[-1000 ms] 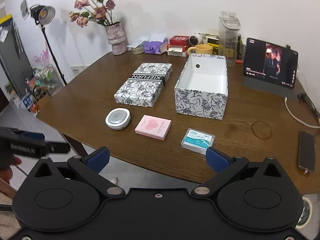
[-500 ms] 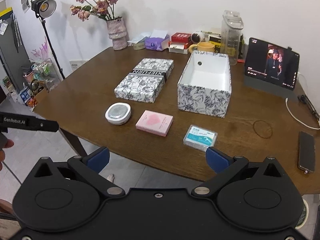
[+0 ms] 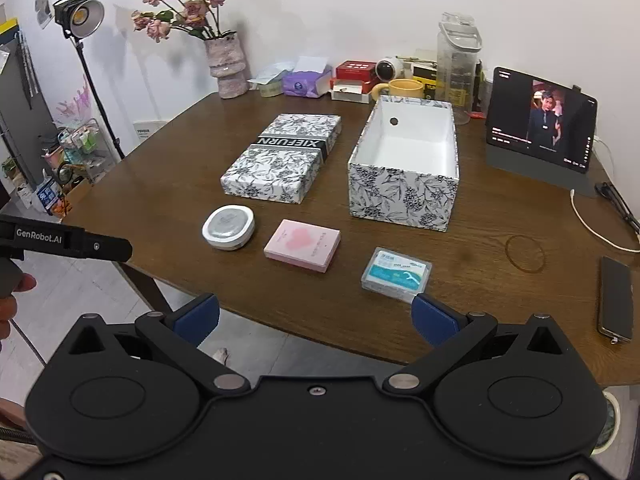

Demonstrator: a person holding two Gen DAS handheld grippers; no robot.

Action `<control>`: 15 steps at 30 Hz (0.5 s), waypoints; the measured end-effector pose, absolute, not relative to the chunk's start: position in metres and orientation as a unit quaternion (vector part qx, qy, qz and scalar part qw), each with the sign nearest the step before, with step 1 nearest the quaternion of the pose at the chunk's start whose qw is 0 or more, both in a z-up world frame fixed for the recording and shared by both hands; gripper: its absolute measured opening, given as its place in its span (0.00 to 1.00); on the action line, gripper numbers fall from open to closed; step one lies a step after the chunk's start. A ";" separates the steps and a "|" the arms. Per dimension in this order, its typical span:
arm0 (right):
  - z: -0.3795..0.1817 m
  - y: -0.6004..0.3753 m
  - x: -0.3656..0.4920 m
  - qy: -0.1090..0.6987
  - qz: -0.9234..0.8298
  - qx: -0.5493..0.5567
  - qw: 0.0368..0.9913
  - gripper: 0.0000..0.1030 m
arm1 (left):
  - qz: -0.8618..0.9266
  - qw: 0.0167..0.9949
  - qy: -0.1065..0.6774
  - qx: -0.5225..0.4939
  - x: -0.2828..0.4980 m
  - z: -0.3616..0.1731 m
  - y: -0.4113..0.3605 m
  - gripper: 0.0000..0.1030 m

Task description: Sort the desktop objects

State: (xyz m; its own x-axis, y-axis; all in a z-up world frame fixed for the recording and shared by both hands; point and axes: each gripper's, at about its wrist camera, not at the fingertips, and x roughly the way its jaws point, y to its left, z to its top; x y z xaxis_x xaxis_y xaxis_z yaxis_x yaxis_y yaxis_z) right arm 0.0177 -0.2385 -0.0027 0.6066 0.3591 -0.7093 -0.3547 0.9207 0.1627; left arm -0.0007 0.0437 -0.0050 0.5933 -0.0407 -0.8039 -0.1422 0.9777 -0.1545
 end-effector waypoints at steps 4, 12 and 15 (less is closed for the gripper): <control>-0.004 -0.233 0.024 0.402 0.193 0.005 0.895 1.00 | 0.019 0.883 0.458 -0.100 0.010 -0.009 0.041 1.00; -0.014 -0.227 0.046 0.423 0.182 0.010 0.888 1.00 | 0.010 0.872 0.481 -0.094 0.036 -0.020 0.038 1.00; -0.018 -0.226 0.053 0.430 0.180 0.012 0.885 1.00 | 0.007 0.868 0.488 -0.089 0.046 -0.025 0.037 1.00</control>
State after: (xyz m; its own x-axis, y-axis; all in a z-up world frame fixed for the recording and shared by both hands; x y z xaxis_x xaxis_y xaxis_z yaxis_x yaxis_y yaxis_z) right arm 0.0535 -0.2255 -0.0183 0.5653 0.3287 -0.7566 -0.3083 0.9349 0.1758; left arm 0.0455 0.0374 -0.0246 0.5230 -0.0742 -0.8491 -0.1002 0.9839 -0.1477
